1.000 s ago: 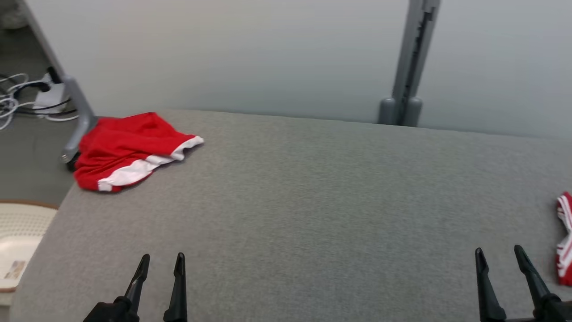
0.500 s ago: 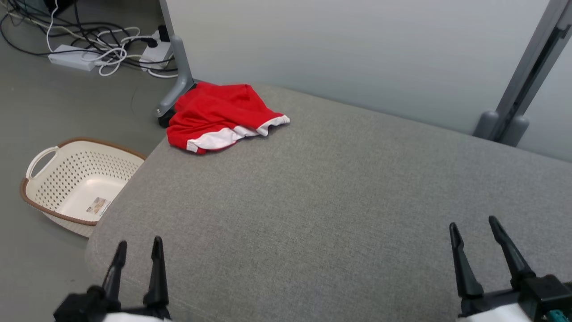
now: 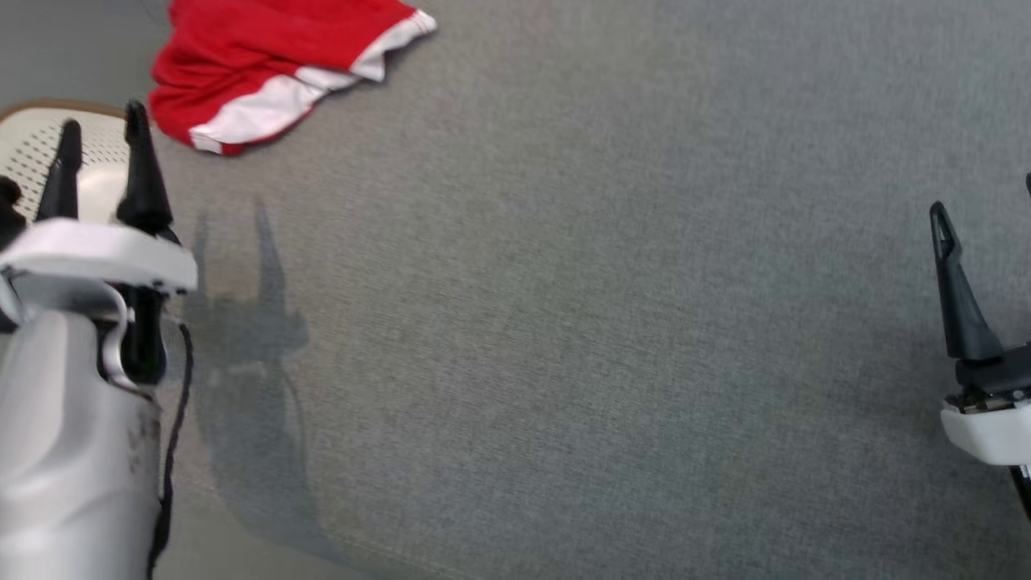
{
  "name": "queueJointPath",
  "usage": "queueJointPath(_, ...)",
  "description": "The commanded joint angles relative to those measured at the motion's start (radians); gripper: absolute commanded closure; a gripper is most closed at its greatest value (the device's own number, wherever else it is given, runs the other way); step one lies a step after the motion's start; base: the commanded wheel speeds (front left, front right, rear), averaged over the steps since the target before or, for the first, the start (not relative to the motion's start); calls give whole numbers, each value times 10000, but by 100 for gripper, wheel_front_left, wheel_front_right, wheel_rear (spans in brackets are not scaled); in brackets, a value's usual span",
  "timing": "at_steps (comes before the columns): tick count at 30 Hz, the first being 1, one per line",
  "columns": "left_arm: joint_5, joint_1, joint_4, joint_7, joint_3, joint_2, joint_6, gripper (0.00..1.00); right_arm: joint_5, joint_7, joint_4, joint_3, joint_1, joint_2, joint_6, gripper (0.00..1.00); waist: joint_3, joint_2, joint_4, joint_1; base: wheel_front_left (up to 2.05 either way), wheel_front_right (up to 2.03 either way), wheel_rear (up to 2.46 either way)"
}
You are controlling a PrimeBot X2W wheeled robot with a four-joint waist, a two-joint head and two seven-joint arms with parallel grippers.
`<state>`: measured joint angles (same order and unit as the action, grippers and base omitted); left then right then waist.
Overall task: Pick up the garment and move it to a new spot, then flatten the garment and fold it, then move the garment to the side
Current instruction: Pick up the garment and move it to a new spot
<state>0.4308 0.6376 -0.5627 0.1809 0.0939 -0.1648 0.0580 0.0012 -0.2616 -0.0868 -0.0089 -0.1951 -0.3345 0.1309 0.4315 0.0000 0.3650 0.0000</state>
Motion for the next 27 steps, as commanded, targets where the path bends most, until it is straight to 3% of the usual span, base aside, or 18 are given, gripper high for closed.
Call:
queueJointPath(1,55,537,-453,-133,72,-116,-16,0,89,-49,-97,42,-206,-133,-3,0,1818,0,-1128,0,0,0,0)
queueJointPath(8,424,3280,-3556,-535,445,-1001,-98,0,266,-48,-637,129,-263,-463,-3,0,2904,0,-1839,0,0,0,0)
queueJointPath(11,471,3850,-4665,-609,444,-1119,-138,0,347,-17,-845,-16,-89,-494,-3,0,3163,0,-2022,0,0,0,0)
queueJointPath(12,450,3980,-4974,-635,386,-1131,-62,44,384,-13,-895,-113,-6,-447,-3,0,3187,0,-2043,0,0,0,0)
queueJointPath(13,428,4066,-5253,-661,313,-1120,12,95,405,-10,-942,-193,69,-368,-3,0,3188,0,-2048,0,0,0,0)
queueJointPath(14,349,4056,-5494,-600,195,-1050,128,100,422,-2,-975,-283,123,-264,-3,0,3166,0,-2040,0,0,0,0)
queueJointPath(21,459,3859,-5510,634,142,-902,570,100,442,9,-737,65,153,346,10,0,2410,0,-1937,0,0,0,0)
queueJointPath(24,83,3564,-4686,831,-228,-795,652,100,483,-8,-532,165,166,731,8,0,1753,0,-1819,0,0,0,0)
queueJointPath(27,-150,2766,-3360,851,-663,-322,719,100,489,-28,-215,477,349,1195,8,0,820,0,-1829,0,0,0,0)
